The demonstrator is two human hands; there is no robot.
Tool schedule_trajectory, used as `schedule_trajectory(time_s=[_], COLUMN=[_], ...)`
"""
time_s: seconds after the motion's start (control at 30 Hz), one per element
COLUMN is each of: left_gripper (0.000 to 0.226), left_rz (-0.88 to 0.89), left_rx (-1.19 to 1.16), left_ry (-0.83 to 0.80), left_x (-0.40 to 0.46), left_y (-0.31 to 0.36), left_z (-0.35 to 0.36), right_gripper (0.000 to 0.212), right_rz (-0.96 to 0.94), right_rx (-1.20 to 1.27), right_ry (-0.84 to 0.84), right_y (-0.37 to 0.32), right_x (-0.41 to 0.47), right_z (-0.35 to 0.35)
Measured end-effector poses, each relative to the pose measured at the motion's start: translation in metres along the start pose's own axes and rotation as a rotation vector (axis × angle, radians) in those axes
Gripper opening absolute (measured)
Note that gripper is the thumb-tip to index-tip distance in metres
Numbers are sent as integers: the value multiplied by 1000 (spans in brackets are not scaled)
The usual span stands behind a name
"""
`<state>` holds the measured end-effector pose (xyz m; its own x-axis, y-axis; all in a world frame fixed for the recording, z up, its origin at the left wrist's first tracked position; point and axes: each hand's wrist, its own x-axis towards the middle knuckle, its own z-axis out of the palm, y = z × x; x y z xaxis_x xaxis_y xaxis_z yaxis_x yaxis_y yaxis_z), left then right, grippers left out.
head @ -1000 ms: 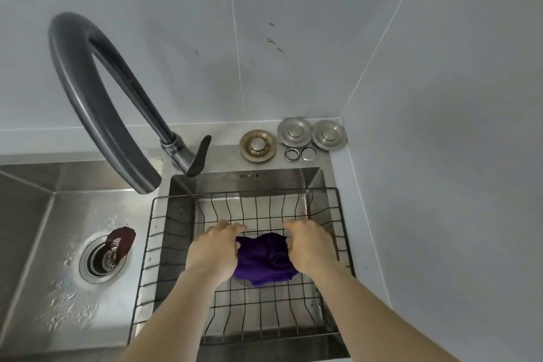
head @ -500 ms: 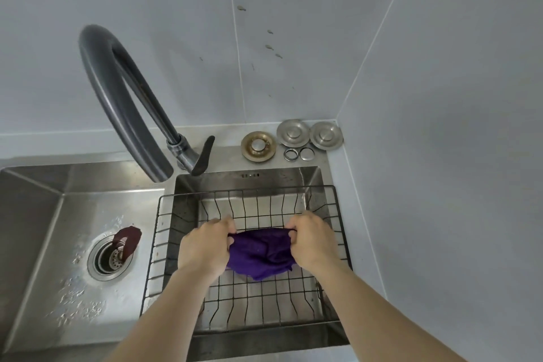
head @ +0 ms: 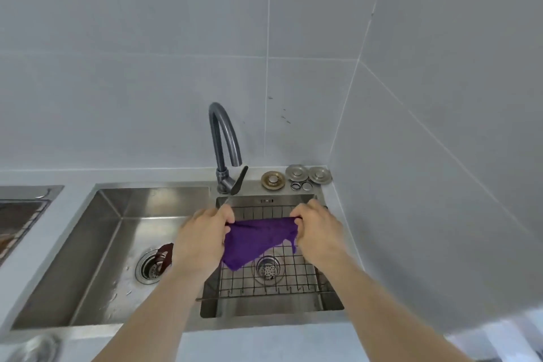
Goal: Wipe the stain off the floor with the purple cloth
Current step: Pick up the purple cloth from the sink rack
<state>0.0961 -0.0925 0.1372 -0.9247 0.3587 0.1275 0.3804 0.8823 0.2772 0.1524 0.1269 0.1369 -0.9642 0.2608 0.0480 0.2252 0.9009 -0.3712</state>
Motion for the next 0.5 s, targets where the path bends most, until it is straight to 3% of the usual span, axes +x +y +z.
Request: schedule_trajectory(time_s=[0.3,0.5], left_gripper=[13,12], left_rz=[65,92], left_rx=[-37,-33], left_ry=[242,275], left_x=[-150,-233], left_y=[6,19], left_z=[-125,-168], right_gripper=[29,32], right_rz=[-94,-102], right_rx=[-29,-14], right_ry=[259,305], right_y=[-84,-107], right_x=[-159,-254], right_z=[-98,-132])
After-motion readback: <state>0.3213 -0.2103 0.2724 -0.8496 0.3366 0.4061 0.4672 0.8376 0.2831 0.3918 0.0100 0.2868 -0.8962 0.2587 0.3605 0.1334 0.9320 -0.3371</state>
